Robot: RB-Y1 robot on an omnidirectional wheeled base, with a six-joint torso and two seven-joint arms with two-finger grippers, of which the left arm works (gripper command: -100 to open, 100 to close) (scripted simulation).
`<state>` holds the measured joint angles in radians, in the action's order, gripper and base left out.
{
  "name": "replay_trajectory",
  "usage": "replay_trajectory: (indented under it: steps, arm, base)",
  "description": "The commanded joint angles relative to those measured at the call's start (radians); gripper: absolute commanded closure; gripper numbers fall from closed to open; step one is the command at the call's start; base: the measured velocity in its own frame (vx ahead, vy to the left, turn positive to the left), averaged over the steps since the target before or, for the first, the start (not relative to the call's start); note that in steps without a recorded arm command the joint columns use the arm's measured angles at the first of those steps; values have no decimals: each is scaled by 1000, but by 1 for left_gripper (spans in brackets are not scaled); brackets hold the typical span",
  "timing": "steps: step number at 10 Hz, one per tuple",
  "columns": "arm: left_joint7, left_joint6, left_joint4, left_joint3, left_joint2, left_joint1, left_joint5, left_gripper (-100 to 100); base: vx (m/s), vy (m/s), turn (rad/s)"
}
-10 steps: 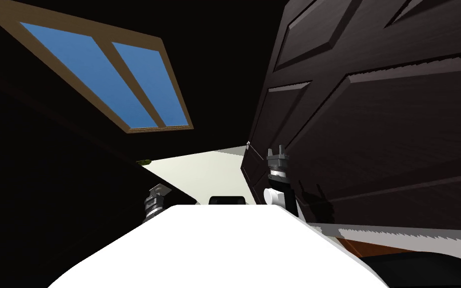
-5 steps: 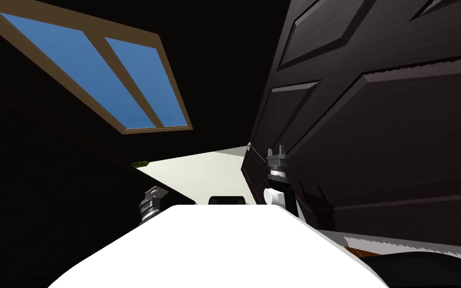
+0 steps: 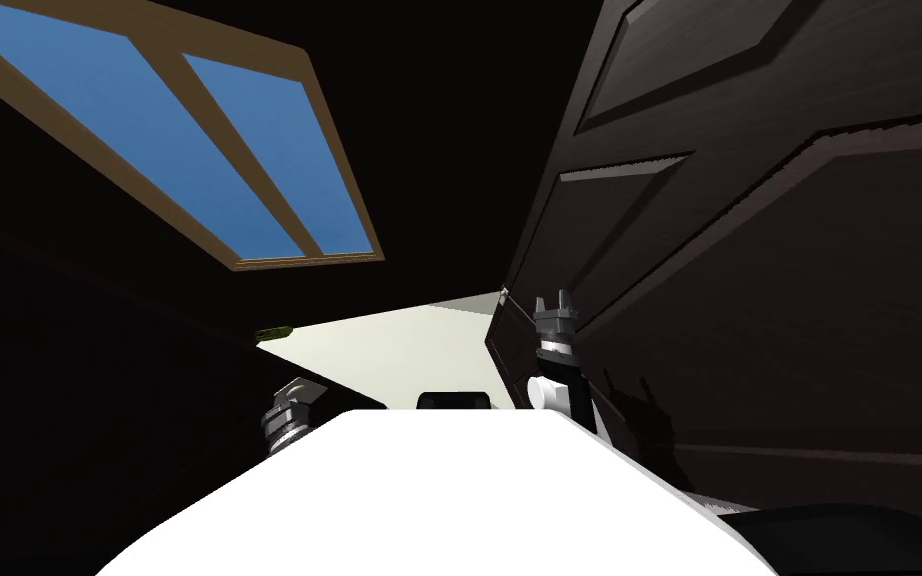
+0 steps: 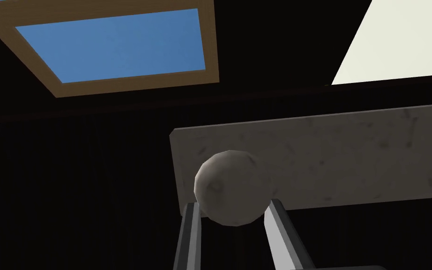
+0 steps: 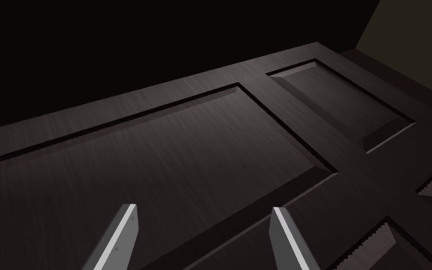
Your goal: Push the door open
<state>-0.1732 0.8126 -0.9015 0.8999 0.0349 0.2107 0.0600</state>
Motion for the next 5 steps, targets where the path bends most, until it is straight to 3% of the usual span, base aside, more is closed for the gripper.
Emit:
replay_trajectory:
  steps: [1,2,3,4,5]
  arm:
    - [19,3,-11,22,11,3,-31,100]
    - [28,0,-10,28,12,4,-48,100]
    - [28,0,-10,28,12,4,-48,100]
    - [36,-20,-23,10,6,-4,-44,-100]
    - [49,-27,-23,-4,4,-19,-45,-100]
  base:
    - [109,87,-14]
    - [84,80,35]
    - [42,51,26]
    - [10,-28,182]
    - [3,-123,264]
